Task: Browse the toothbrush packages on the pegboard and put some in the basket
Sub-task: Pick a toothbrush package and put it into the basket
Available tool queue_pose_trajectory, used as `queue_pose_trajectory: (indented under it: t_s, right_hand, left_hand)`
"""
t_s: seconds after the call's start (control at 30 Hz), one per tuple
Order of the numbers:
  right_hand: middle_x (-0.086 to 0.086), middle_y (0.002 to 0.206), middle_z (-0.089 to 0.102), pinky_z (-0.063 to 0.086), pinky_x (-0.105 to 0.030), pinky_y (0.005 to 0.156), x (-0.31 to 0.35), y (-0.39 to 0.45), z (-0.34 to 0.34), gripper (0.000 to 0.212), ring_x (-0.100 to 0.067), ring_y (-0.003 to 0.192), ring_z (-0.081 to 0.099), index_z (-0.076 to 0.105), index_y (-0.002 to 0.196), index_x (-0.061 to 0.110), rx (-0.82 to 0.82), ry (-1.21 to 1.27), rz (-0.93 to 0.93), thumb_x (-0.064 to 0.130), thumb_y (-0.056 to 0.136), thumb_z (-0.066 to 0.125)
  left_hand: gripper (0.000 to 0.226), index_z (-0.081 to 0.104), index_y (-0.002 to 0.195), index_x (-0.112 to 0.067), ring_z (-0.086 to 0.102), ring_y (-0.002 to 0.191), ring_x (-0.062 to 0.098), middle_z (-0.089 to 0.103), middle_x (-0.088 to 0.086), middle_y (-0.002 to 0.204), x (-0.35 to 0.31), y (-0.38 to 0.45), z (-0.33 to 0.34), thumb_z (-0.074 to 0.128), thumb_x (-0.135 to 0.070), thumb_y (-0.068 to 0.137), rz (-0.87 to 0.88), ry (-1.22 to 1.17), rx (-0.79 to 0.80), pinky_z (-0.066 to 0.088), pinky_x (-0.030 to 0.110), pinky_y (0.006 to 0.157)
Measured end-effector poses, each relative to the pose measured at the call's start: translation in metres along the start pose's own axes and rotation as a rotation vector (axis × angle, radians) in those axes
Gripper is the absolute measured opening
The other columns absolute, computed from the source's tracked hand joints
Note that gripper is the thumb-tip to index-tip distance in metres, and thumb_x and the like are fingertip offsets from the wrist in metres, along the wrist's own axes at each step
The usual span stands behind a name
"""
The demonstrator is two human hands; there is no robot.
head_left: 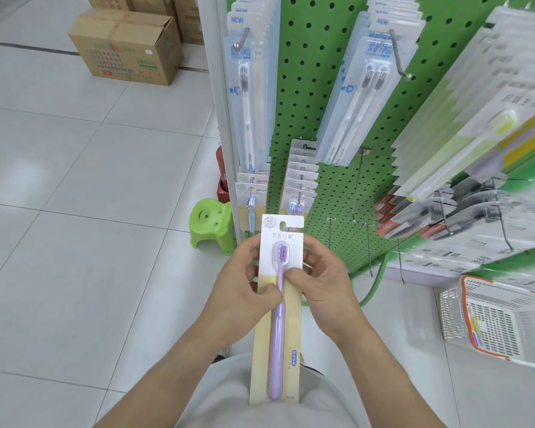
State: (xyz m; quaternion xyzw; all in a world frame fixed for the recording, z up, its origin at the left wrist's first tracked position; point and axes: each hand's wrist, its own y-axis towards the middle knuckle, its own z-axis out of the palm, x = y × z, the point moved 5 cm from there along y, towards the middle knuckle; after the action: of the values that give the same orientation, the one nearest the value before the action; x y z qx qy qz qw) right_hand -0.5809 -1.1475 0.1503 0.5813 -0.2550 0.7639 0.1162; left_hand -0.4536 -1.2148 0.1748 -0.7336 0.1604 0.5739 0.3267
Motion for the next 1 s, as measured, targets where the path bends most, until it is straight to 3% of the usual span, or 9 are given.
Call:
queue_pose_trajectory:
  t_s: [0.13, 0.33, 0.43, 0.57, 0.67, 0.77, 0.9, 1.0]
  right_hand:
    - [-0.013, 0.109, 0.075, 0.059, -0.044, 0.080, -0.003, 0.000, -0.003, 0.055, -0.025, 0.088, 0.069, 0.067, 0.121, 0.020, 0.014, 0.000, -0.002, -0.003, 0.072, 0.064]
    - [-0.007, 0.116, 0.074, 0.055, -0.047, 0.092, -0.007, -0.004, -0.001, 0.068, -0.023, 0.105, 0.068, 0.061, 0.130, 0.023, 0.068, -0.090, -0.009, -0.006, 0.069, 0.063]
    - [-0.006, 0.115, 0.073, 0.054, -0.056, 0.091, -0.006, -0.004, 0.000, 0.067, -0.029, 0.106, 0.067, 0.061, 0.130, 0.025, 0.078, -0.143, -0.023, -0.006, 0.070, 0.064]
    - [-0.007, 0.113, 0.074, 0.054, -0.058, 0.088, -0.006, -0.007, 0.001, 0.065, -0.036, 0.103, 0.065, 0.062, 0.127, 0.028, 0.089, -0.178, -0.031, -0.003, 0.070, 0.065]
    - [-0.007, 0.111, 0.074, 0.054, -0.058, 0.088, -0.007, -0.006, -0.001, 0.064, -0.038, 0.103, 0.065, 0.062, 0.128, 0.027, 0.056, -0.192, -0.022, -0.002, 0.071, 0.063]
    - [-0.007, 0.110, 0.074, 0.055, -0.055, 0.081, -0.011, -0.008, -0.004, 0.064, -0.038, 0.097, 0.065, 0.059, 0.131, 0.027, 0.096, -0.215, 0.011, 0.002, 0.073, 0.066]
    - [-0.010, 0.104, 0.075, 0.056, -0.054, 0.083, -0.022, -0.017, 0.001, 0.060, -0.041, 0.095, 0.065, 0.059, 0.129, 0.025, 0.192, -0.245, 0.069, 0.002, 0.075, 0.069]
    - [-0.009, 0.104, 0.077, 0.056, -0.046, 0.088, -0.028, -0.020, -0.002, 0.059, -0.026, 0.090, 0.067, 0.060, 0.129, 0.022, 0.152, -0.248, 0.091, 0.001, 0.074, 0.066]
  left_hand:
    - [0.062, 0.051, 0.126, -0.037, 0.074, 0.085, 0.027, 0.073, -0.003, 0.108, 0.004, -0.005, 0.001, 0.060, 0.007, 0.084, -0.050, 0.035, 0.058, 0.059, 0.047, 0.077]
    - [0.064, 0.047, 0.127, -0.034, 0.074, 0.087, 0.028, 0.076, -0.001, 0.098, 0.008, -0.002, -0.005, 0.061, 0.011, 0.082, -0.044, 0.045, 0.100, 0.059, 0.050, 0.086]
    - [0.071, 0.043, 0.137, -0.028, 0.074, 0.092, 0.025, 0.076, -0.001, 0.102, 0.013, -0.004, -0.006, 0.062, 0.002, 0.077, -0.050, 0.026, 0.132, 0.059, 0.046, 0.090]
    - [0.072, 0.041, 0.140, -0.028, 0.075, 0.089, 0.025, 0.077, -0.001, 0.101, 0.018, -0.003, -0.010, 0.064, 0.010, 0.083, -0.077, 0.027, 0.170, 0.061, 0.037, 0.085]
    - [0.070, 0.041, 0.136, -0.037, 0.074, 0.087, 0.035, 0.077, -0.001, 0.101, 0.025, -0.007, -0.006, 0.066, 0.004, 0.085, -0.132, 0.079, 0.286, 0.060, 0.039, 0.082]
    - [0.066, 0.043, 0.133, -0.036, 0.073, 0.090, 0.038, 0.077, 0.003, 0.103, 0.031, -0.013, -0.004, 0.063, 0.006, 0.086, -0.126, 0.023, 0.277, 0.058, 0.041, 0.085]
    - [0.066, 0.042, 0.136, -0.031, 0.075, 0.088, 0.031, 0.077, 0.006, 0.103, 0.037, -0.013, -0.009, 0.065, 0.006, 0.086, -0.114, -0.018, 0.216, 0.061, 0.041, 0.083]
    - [0.066, 0.039, 0.136, -0.034, 0.069, 0.067, 0.011, 0.075, 0.003, 0.103, 0.043, -0.023, -0.003, 0.063, 0.004, 0.087, -0.182, 0.053, 0.333, 0.053, 0.020, 0.065]
